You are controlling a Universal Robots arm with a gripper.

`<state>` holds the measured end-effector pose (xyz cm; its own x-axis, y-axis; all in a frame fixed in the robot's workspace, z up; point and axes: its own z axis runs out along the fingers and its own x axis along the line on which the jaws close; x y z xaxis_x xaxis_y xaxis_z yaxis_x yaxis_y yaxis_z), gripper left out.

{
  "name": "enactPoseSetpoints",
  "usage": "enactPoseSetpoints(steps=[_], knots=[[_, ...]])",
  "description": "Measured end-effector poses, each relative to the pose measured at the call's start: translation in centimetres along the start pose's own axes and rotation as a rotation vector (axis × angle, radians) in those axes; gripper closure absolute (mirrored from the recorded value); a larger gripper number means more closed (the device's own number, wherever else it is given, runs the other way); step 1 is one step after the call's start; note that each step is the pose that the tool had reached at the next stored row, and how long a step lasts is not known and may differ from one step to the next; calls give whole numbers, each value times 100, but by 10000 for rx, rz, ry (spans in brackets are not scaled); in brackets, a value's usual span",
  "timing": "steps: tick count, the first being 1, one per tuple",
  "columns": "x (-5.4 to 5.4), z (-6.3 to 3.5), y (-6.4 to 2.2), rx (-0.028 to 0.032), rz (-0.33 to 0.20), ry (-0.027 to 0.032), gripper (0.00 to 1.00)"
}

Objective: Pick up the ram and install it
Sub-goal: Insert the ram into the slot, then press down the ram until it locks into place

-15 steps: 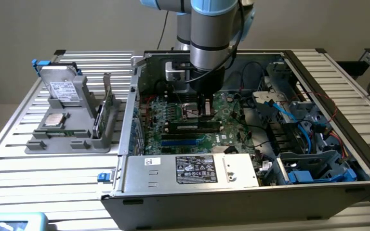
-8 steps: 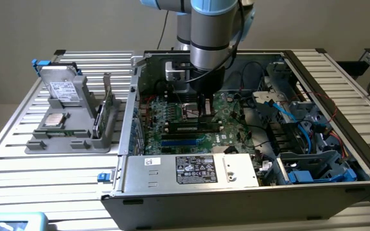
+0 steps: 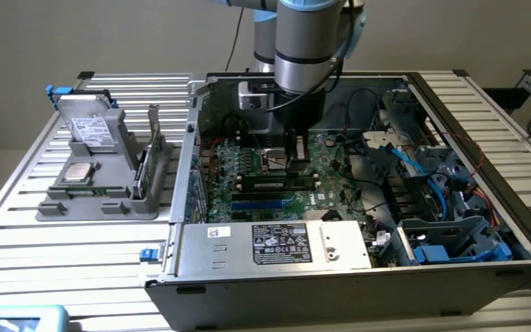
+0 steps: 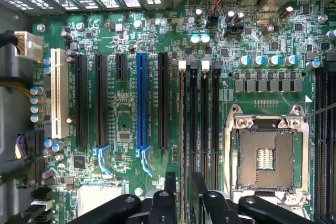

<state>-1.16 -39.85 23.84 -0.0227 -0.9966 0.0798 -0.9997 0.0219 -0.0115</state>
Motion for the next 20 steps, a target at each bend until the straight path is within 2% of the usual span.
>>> enactPoseSetpoints(steps=[4,7,20], knots=[[4,-60,-44,-64,-5,2,73],[6,-87,-76,-158,-13,3,73],[7,-88,-78,-165,-13,-37,73]])
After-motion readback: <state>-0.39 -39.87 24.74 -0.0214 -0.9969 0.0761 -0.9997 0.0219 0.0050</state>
